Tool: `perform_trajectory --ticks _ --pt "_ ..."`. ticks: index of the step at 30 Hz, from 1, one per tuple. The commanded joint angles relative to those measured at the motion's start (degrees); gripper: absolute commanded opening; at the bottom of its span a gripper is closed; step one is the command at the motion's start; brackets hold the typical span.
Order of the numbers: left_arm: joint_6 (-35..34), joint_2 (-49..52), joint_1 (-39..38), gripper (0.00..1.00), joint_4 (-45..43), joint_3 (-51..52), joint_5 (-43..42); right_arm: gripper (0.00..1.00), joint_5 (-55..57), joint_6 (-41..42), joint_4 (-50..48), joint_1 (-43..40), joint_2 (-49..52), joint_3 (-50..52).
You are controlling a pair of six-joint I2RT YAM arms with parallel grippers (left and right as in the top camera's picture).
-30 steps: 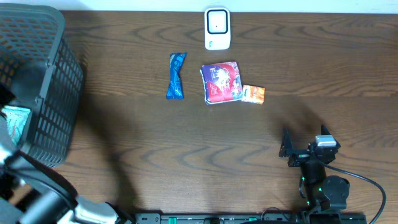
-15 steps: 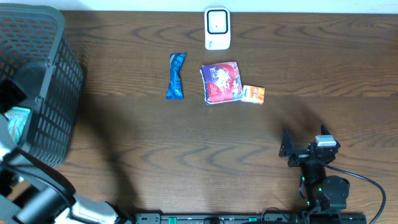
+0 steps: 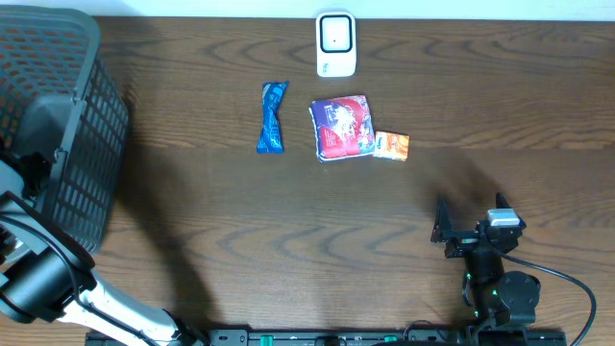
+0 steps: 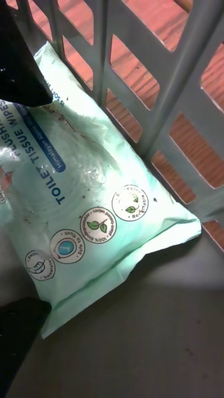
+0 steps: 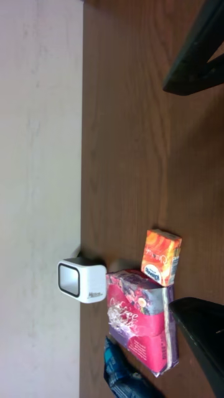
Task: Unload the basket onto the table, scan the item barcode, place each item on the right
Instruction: 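Grasp the green pack and lift it out of the basket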
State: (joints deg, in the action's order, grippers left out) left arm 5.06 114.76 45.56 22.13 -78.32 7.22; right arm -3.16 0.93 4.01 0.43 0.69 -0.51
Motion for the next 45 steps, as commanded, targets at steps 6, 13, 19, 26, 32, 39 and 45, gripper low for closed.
perform_trajectory --ticks 6,13,19,26,32,39,45 --pt "-2.36 6.21 0.37 0.86 2.25 0.55 -4.48 0.99 -0.15 -0.59 0.07 -0.35 -0.37 0.22" --pt "-2.38 5.29 0.37 0.07 3.10 0.44 -8.11 0.99 -0.15 -0.59 0.07 -0.35 -0.37 0.22" --pt "-8.07 -0.72 0.37 0.08 3.10 0.07 -8.15 0.99 -0.15 -0.59 0.07 -0.35 -0.37 0.22" --pt "-19.54 -15.78 0.31 0.07 -1.97 -0.46 -18.38 0.99 -0.15 -0.59 0.07 -0.35 -0.37 0.22" --pt "-29.88 -26.73 0.00 0.07 -10.62 -0.46 -28.00 0.99 -0.15 -0.59 0.07 -0.35 -0.37 0.22" --pt "-30.69 -36.20 -6.45 0.07 -14.03 -0.46 -28.04 0.99 -0.15 -0.59 0.07 -0.35 -0.37 0.22" --pt "-30.62 -37.99 -21.97 0.07 -14.93 -0.44 -28.02 0.99 -0.15 -0.59 0.07 -0.35 -0.37 0.22"
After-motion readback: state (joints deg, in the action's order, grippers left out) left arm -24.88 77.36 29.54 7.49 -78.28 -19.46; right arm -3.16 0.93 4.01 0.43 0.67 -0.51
